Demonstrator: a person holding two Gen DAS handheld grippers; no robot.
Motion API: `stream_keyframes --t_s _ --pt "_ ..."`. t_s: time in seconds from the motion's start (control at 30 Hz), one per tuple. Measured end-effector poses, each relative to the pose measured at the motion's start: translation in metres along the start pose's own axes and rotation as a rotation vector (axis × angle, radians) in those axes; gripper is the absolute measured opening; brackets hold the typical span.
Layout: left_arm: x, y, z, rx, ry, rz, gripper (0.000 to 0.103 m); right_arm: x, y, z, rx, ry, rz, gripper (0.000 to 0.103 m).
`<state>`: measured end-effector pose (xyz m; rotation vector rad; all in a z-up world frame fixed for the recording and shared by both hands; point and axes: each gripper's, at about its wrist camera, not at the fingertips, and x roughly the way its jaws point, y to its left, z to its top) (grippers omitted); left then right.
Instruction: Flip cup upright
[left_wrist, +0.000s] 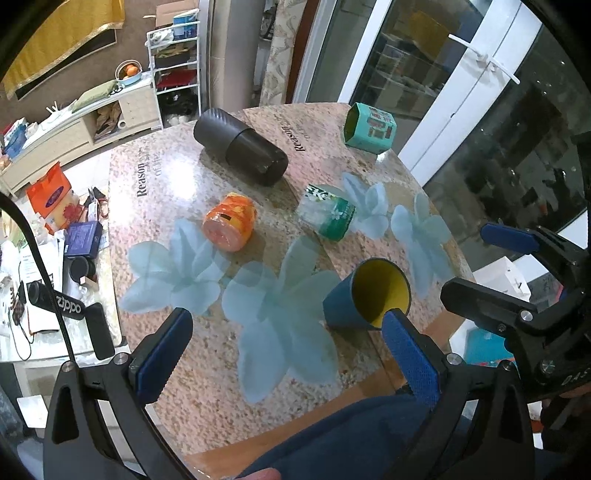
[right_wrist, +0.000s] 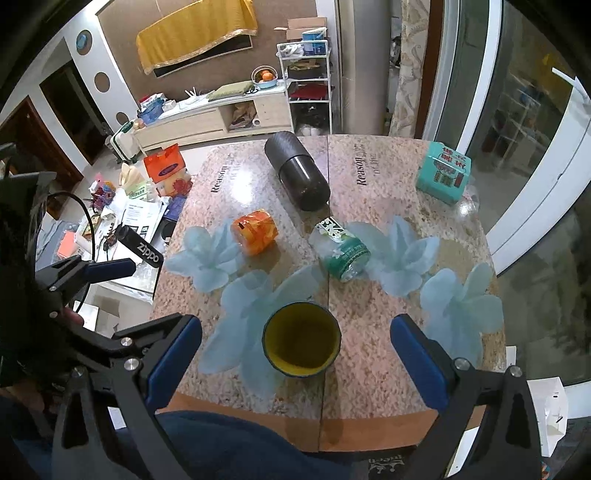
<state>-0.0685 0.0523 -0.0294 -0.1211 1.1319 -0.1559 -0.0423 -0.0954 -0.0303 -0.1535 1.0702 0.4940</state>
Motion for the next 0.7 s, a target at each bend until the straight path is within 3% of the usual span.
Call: stream_keyframes --t_s 0.7 --pt "-0.004 0.0047 0.0003 -0.022 -0.013 -0.011 0.103 -0.0049 0.0036 0.0001 0.001 -0.035 0.013 0.102"
